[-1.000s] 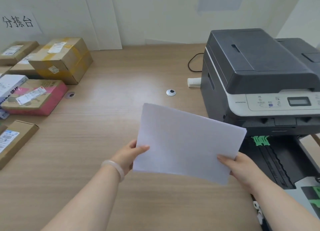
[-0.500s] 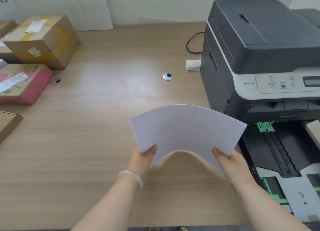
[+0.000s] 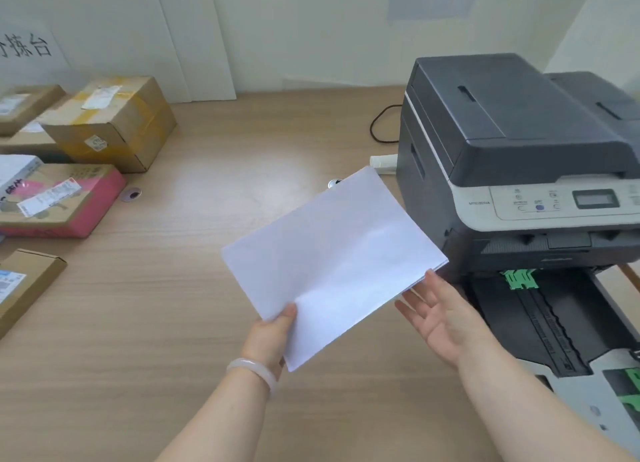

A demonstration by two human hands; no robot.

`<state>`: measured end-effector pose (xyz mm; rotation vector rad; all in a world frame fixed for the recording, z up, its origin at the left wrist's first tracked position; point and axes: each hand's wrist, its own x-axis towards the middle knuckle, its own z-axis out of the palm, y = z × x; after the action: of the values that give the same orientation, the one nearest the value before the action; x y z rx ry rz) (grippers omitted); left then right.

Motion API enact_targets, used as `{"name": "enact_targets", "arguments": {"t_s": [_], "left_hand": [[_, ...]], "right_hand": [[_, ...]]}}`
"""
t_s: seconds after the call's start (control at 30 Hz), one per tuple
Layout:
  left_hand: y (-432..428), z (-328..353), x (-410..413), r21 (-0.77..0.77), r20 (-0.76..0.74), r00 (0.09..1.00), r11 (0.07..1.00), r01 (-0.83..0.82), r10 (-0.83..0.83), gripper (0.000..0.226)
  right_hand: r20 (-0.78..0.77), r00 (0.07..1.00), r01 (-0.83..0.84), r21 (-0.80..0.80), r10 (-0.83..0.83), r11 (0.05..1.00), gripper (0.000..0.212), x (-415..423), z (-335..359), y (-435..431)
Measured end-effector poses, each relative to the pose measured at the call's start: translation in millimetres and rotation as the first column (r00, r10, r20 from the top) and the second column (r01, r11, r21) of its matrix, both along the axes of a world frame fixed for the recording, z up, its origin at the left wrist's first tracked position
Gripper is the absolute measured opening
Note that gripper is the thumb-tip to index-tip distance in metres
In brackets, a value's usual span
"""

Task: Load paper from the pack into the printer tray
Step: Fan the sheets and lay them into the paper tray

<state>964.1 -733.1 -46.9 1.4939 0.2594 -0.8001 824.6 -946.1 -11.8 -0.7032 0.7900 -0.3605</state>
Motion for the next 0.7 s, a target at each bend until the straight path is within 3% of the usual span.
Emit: {"name": "enact_targets", "arguments": {"t_s": [0.07,0.13,0.23,0.33,0.47,0.57,0.63,0.7], "left_hand": [[-9,6,-12,-0.060,-0.050,0.998,0.997,-0.043,0.040,0.014],[-18,12,-26,-0.098,-0.099,0.993,0.993,-0.067,0.057,0.011],[-22,15,-39,-0.171,-0.172,0.985,0.984,-0.042,0.012,0.020],[-11,13,-30,-0.251,-0.203,0.976,0.968,0.023,-0.076,0.028],[13,8,7,-0.214,-0.145,0.988,0.974,-0.079,0.048,0.033],[16,13,26,-0.127,-0.020,0.986,0.979,0.162,-0.165,0.039],[6,23,26,-0.072,0.024,0.930,0.927,0.368,-0.368,0.044],[-9,31,20,-0.038,0.075,0.897,0.898,0.439,-0.435,0.040]], "right_hand": [[0.030,0.994,-0.106,0.034,0.105,0.994,0.040,13,4,26],[-0.061,0.977,-0.208,-0.034,0.206,0.977,0.031,24,4,48],[-0.226,0.965,-0.160,-0.120,0.130,0.980,0.028,34,0,57],[-0.282,0.947,-0.213,-0.194,0.153,0.958,0.028,27,2,44],[-0.376,0.891,-0.377,-0.299,0.254,0.877,0.023,4,10,20],[-0.458,0.822,-0.520,-0.361,0.339,0.774,0.023,-6,11,7],[-0.485,0.803,-0.555,-0.401,0.346,0.729,0.019,-7,12,5],[-0.493,0.816,-0.542,-0.473,0.301,0.695,0.016,-6,16,7]]}}
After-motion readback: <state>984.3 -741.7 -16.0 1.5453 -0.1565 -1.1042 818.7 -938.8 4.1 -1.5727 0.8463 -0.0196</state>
